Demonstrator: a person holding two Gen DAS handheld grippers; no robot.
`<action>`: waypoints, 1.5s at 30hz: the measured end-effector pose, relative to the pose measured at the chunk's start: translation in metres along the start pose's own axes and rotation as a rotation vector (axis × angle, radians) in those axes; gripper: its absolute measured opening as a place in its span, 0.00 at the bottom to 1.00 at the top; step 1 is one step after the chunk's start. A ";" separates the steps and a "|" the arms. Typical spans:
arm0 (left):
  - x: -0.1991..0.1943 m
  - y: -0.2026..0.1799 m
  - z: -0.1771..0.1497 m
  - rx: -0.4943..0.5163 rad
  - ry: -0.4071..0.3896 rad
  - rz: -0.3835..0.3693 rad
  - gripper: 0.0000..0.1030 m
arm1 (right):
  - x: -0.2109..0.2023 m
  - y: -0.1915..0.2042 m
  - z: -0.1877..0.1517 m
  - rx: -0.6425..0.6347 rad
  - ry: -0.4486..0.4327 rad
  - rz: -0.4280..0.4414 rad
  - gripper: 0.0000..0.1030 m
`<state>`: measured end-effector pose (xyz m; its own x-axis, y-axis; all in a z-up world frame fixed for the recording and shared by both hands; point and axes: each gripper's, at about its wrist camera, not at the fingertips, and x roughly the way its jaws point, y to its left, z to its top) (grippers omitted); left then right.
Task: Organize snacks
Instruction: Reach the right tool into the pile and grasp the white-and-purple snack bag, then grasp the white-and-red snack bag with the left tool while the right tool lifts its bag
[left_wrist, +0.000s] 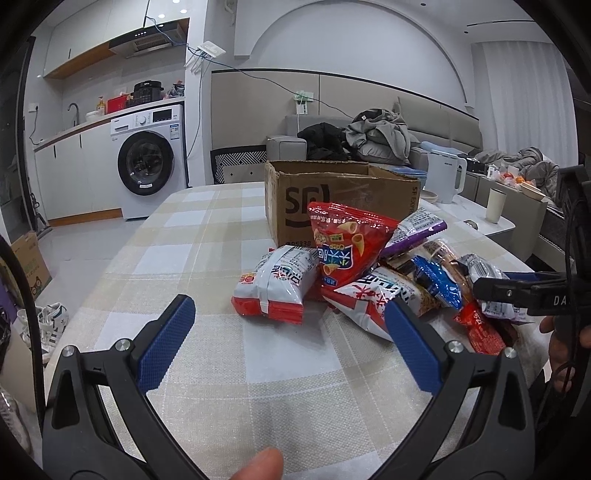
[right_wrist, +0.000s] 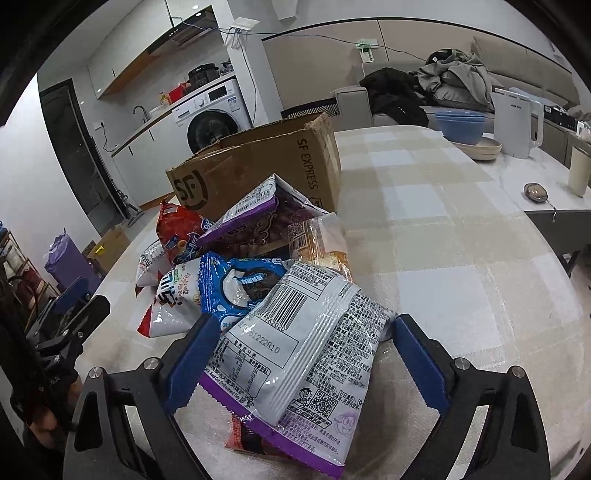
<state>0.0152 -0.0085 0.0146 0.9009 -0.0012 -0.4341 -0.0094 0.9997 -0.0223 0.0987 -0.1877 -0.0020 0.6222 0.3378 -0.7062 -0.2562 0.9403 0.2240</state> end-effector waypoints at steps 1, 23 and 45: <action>0.000 0.000 0.000 0.001 -0.001 -0.004 0.99 | 0.000 0.000 0.000 -0.003 0.000 0.003 0.91; 0.000 -0.006 -0.005 0.023 0.006 -0.012 0.99 | -0.011 -0.003 -0.005 -0.031 -0.039 0.001 0.52; 0.018 -0.017 0.007 0.041 0.060 -0.067 0.99 | -0.050 0.009 -0.006 -0.110 -0.197 0.116 0.49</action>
<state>0.0346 -0.0249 0.0136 0.8714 -0.0683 -0.4858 0.0689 0.9975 -0.0166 0.0609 -0.1960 0.0309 0.7132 0.4551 -0.5330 -0.4067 0.8881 0.2141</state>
